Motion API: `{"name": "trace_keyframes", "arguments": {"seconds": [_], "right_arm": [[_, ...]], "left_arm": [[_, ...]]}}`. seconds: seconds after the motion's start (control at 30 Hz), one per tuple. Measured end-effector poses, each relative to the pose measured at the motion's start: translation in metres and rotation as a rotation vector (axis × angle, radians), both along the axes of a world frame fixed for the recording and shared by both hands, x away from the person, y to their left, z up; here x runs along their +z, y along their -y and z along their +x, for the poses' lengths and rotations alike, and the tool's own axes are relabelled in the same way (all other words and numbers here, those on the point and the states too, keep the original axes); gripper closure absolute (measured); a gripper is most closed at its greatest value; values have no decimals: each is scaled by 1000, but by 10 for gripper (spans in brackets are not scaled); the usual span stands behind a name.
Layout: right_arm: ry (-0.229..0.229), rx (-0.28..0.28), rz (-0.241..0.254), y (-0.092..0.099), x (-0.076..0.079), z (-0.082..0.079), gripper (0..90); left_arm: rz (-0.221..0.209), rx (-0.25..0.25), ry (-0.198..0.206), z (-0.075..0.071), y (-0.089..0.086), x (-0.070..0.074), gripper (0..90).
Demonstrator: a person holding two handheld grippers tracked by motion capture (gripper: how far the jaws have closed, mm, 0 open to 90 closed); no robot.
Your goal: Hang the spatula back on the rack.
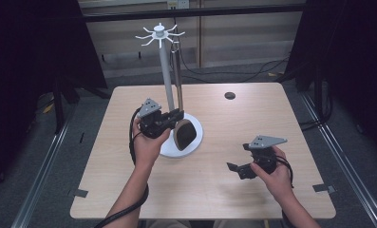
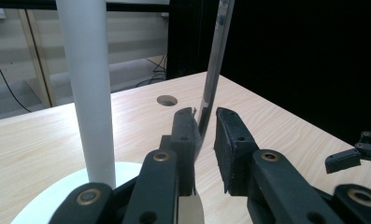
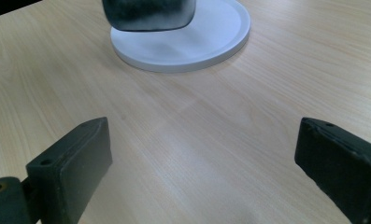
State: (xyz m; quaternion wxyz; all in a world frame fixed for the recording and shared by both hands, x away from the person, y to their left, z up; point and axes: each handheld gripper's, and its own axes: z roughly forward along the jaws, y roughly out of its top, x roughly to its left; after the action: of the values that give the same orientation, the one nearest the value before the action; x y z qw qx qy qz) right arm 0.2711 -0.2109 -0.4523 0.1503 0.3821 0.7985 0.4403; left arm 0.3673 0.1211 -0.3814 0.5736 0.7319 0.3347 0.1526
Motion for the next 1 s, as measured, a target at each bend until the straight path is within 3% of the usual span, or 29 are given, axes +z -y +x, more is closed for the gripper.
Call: {"name": "trace_keyframes", "arguments": {"seconds": [0.37, 0.47, 0.83, 1.0], "right_arm": [[-5, 3, -2, 0, -1, 0, 36], [-4, 5, 1, 0, -1, 0, 36], [-6, 1, 0, 0, -1, -1, 36], [-2, -5, -5, 1, 0, -2, 36]], "left_arm": [[6, 8, -3, 0, 0, -3, 710], [-2, -1, -2, -2, -2, -4, 646], [51, 34, -21, -16, -15, -9, 282], [64, 33, -28, -19, -15, -16, 194]]}}
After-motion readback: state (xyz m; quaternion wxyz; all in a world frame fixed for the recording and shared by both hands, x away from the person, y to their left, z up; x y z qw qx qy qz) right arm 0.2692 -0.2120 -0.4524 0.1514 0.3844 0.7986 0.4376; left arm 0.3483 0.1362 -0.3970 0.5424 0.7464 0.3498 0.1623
